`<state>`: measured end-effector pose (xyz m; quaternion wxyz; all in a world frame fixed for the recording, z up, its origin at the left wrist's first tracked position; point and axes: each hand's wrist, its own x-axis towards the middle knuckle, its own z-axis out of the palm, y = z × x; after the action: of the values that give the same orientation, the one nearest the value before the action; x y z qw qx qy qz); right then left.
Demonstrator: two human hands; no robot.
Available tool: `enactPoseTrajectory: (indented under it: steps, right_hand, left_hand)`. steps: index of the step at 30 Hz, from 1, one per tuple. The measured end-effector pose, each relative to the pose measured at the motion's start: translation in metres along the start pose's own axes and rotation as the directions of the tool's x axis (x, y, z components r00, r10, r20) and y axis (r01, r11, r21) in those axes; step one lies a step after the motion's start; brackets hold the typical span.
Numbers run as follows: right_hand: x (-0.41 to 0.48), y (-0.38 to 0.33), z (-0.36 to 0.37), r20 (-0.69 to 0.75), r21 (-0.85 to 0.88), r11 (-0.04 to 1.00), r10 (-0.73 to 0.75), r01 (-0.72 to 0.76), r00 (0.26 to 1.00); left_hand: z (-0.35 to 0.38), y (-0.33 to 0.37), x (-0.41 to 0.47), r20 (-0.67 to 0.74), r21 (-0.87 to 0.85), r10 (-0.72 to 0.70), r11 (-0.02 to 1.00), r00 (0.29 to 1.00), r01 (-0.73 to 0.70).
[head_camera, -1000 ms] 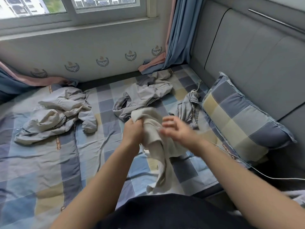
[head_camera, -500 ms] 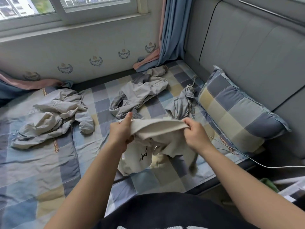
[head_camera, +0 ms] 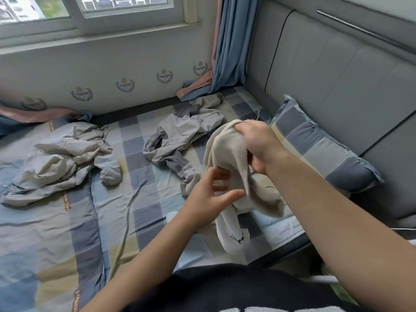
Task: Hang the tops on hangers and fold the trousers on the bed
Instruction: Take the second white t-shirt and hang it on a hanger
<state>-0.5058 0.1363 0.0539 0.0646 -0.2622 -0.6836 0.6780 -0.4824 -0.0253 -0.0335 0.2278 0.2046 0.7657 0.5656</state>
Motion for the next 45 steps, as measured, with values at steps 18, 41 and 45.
enactPoseTrajectory:
  steps: [18,41,45]
  right_hand:
    - [-0.018,0.043,0.0,0.245,0.249,0.946,0.146,-0.208,0.959]
    - [-0.011,0.177,-0.017,0.061,-0.474,0.879,-0.03,0.056,0.998]
    - [-0.011,0.147,-0.019,0.066,-0.389,0.907,-0.149,0.163,0.987]
  left_hand:
    - [-0.022,-0.008,0.019,-0.41,-0.28,-0.243,0.951,0.879,0.132]
    - [-0.07,0.057,0.027,-0.167,-0.881,-0.555,0.456,0.815,0.13]
    - [-0.071,0.038,0.031,-0.22,-0.859,-0.601,0.492,0.769,0.139]
